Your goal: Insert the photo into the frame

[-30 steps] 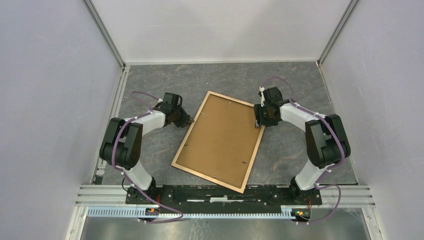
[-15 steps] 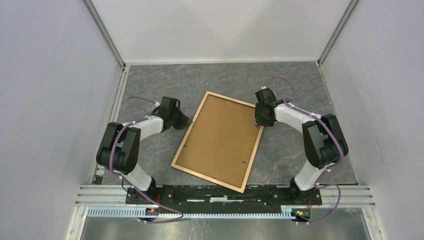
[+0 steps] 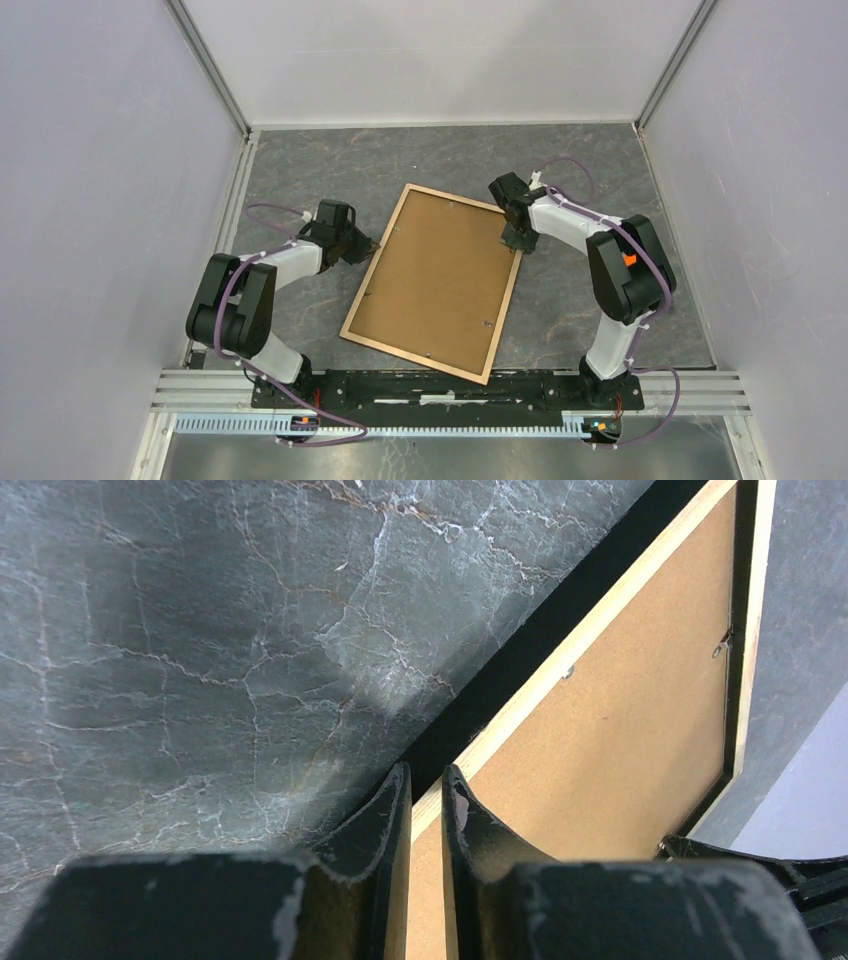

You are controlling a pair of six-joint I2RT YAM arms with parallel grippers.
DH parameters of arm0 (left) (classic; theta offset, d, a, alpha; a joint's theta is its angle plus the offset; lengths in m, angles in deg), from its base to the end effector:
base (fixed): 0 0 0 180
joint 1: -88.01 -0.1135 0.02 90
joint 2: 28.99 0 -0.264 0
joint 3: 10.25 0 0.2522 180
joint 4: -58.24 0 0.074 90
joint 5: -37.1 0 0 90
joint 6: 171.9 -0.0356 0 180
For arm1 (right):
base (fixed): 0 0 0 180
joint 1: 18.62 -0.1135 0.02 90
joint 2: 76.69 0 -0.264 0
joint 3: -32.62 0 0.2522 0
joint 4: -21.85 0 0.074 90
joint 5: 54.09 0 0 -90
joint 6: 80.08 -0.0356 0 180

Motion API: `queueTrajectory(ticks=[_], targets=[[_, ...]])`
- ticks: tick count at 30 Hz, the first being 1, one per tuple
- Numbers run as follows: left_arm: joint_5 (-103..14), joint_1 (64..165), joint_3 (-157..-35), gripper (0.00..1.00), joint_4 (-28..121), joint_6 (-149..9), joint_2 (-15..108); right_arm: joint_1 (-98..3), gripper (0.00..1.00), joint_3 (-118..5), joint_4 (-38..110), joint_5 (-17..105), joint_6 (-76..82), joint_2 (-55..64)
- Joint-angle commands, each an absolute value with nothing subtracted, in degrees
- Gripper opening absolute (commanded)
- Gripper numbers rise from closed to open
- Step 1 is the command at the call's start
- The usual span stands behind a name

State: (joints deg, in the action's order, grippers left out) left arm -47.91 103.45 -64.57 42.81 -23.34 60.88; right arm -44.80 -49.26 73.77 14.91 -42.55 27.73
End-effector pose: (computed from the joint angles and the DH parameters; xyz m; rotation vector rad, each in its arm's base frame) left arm 0.2821 -0.0811 0.1458 -0.9092 2.4093 -0.6387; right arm 0.3174 0.1418 0.1692 0.6801 2.6121 -0.1535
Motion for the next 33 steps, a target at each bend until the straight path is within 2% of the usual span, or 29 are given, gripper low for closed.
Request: queueTrajectory(ticks=[1, 3, 6, 19, 23, 24, 25, 27, 29, 33], targets=[[-46.4, 104.6, -59.7, 0.02, 32.3, -21.5, 63.2, -48.3, 0.22, -46.1, 72.4, 27.1, -58.3, 29.2], [-46.1, 104.7, -59.1, 0.02, 32.8, -21.1, 62.8, -48.5, 0.16, -44.9, 71.2, 28.1, -61.6, 28.2], [-45.9, 104.8, -57.8, 0.02, 33.9, -20.0, 62.2, -48.4, 0.00, -43.9, 69.5, 29.9, -66.4, 27.4], [-45.2, 106.3, -52.8, 0.02, 35.8, -17.0, 57.4, -48.4, 0.00, -45.1, 62.3, 32.4, -76.8, 30.3], [-44.4, 106.6, -52.2, 0.02, 36.4, -18.7, 56.2, -48.7, 0.00, -49.2, 60.6, 24.6, -69.8, 31.0], [-44.7, 106.7, -52.0, 0.04, 36.5, -19.3, 55.7, -48.6, 0.08, -51.3, 62.0, 22.3, -66.9, 31.2], [-44.6, 106.6, -51.8, 0.09, 36.6, -20.0, 55.0, -48.6, 0.22, -52.5, 61.3, 19.6, -62.3, 31.0], [-44.4, 106.5, -52.6, 0.24, 35.6, -21.5, 54.0, -48.4, 0.43, -54.0, 58.0, 16.0, -50.4, 30.0], [-44.9, 106.5, -54.4, 0.42, 32.9, -24.2, 53.1, -48.3, 0.54, -56.6, 56.5, 14.8, -36.7, 29.1], [-49.1, 106.4, -59.3, 0.66, 26.3, -29.8, 50.2, -48.3, 0.74, -53.2, 52.6, 15.6, -14.8, 21.7]])
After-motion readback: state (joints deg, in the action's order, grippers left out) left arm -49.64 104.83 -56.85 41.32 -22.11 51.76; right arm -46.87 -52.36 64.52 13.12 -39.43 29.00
